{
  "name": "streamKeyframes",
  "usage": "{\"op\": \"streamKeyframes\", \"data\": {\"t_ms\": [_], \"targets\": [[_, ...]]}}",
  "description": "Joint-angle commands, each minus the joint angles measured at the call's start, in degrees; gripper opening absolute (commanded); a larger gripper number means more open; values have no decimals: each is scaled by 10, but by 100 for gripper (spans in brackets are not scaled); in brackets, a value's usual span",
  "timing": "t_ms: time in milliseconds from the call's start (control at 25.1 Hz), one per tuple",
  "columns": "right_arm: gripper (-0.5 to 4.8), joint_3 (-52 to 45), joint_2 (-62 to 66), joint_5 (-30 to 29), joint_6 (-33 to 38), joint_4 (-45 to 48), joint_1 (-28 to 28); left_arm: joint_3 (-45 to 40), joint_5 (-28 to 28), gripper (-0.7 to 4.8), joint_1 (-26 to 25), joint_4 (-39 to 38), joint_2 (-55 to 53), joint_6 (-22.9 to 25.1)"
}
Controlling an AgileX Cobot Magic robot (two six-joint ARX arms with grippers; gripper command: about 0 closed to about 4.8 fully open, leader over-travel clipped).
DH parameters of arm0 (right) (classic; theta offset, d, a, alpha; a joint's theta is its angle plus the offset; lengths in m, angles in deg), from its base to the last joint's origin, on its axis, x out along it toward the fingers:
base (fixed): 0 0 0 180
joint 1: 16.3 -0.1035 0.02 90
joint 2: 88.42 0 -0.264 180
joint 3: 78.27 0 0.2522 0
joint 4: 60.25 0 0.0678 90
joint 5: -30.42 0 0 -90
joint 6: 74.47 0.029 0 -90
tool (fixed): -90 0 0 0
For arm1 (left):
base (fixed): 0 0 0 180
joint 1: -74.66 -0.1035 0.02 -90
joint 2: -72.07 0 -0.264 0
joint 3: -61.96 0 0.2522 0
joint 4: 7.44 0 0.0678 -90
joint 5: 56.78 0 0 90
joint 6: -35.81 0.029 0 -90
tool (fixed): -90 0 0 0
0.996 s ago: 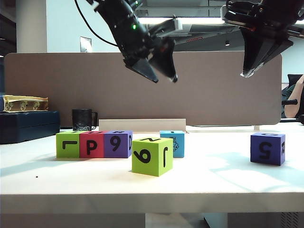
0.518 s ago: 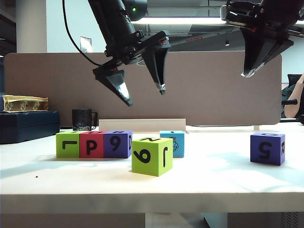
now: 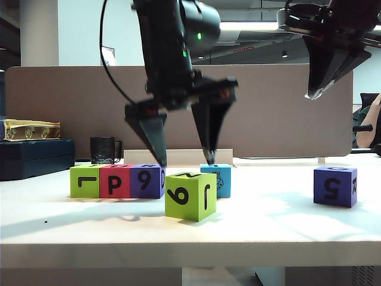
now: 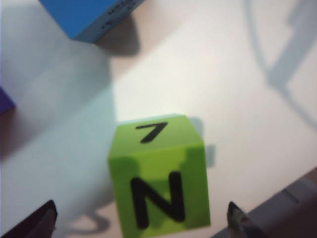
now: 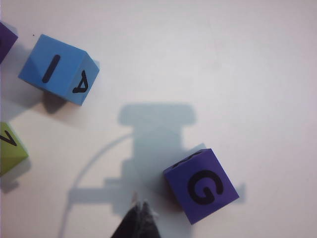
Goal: Select the appropriate blocks from the scattered letter blocks on the table and arrange them in a row to spell out "TURING".
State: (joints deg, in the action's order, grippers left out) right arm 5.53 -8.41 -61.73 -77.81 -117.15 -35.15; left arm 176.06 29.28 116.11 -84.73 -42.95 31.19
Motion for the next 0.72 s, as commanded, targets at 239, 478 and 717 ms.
{"op": "streamKeyframes", "data": {"t_ms": [239,478,717], "targets": [[-1,2,-3,16,-2,-14,0,-48,-27,430,3,56,-5,-28],[-1,2,-3,16,-2,-16,0,-78,-27,288,3,82,-5,-30],[-1,2,-3,16,-2,-21,0,-43,-49,269,7,63,-4,-53]]}}
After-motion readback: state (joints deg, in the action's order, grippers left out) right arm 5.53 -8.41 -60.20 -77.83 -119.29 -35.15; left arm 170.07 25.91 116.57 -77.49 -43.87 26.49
